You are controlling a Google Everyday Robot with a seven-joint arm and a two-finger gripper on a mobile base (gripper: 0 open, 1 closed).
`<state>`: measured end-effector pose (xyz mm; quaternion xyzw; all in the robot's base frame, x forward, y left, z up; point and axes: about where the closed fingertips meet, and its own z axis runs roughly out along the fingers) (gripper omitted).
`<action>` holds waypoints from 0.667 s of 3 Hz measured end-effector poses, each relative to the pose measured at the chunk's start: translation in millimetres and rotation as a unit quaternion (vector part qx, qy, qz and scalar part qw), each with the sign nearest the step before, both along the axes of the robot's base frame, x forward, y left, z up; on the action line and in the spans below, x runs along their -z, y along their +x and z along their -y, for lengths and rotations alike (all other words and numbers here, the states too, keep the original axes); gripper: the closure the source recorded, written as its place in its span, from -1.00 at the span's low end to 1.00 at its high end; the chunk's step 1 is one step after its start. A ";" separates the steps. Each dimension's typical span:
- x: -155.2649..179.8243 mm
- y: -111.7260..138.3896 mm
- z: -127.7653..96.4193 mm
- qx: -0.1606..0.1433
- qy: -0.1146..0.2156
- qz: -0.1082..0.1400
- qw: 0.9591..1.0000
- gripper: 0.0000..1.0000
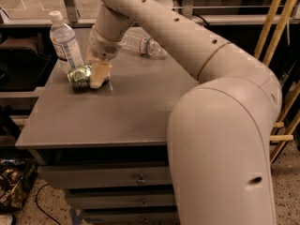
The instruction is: Move green can near blue plastic bottle
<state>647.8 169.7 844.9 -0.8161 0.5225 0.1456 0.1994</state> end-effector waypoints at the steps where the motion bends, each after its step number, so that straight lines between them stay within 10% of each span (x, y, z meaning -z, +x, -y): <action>1: 2.2 -0.1 -1.8 -0.001 0.000 -0.001 1.000 -1.00; 2: 2.3 -0.1 -1.8 -0.001 0.000 -0.001 1.000 -1.00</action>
Offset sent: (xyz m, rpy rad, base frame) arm -0.0001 0.0016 -0.0020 -0.0002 0.0021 0.0018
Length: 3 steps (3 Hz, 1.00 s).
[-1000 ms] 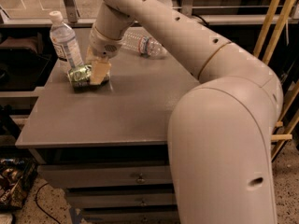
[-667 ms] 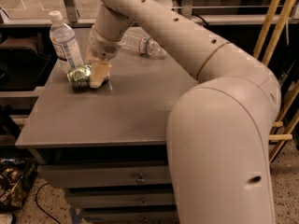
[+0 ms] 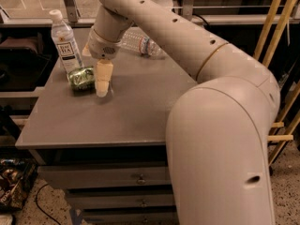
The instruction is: Move green can near blue plastic bottle
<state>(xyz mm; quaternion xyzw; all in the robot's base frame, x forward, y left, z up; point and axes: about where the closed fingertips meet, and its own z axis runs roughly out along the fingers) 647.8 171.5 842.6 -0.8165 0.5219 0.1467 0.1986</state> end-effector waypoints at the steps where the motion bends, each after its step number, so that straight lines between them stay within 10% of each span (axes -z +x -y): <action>1: -4.5 -0.3 3.9 0.000 0.002 0.007 1.000 -1.00; 3: -26.5 -12.8 65.4 0.050 0.007 0.032 0.998 -1.00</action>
Offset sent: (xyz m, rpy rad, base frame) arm -0.0100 -0.0677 0.0377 0.0167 -0.0875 -0.0846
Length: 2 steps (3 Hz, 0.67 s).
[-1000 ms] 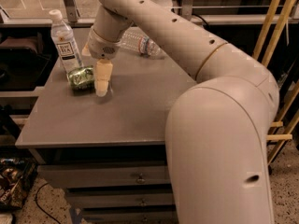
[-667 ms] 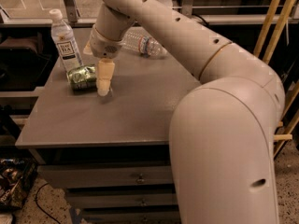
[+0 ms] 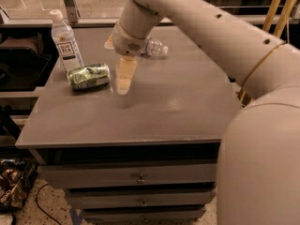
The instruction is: Move green can near blue plastic bottle
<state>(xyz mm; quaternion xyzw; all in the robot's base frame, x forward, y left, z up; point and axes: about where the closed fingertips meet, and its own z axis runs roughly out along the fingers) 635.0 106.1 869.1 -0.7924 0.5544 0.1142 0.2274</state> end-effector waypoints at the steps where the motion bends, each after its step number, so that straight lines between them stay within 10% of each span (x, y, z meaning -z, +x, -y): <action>1: -10.1 -9.8 64.6 0.060 -0.005 0.012 0.998 -1.00; 2: -10.0 -9.8 64.6 0.060 -0.005 0.012 0.998 -1.00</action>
Offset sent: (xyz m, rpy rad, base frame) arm -0.0076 -0.0478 0.0086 -0.0063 -0.0195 -0.0919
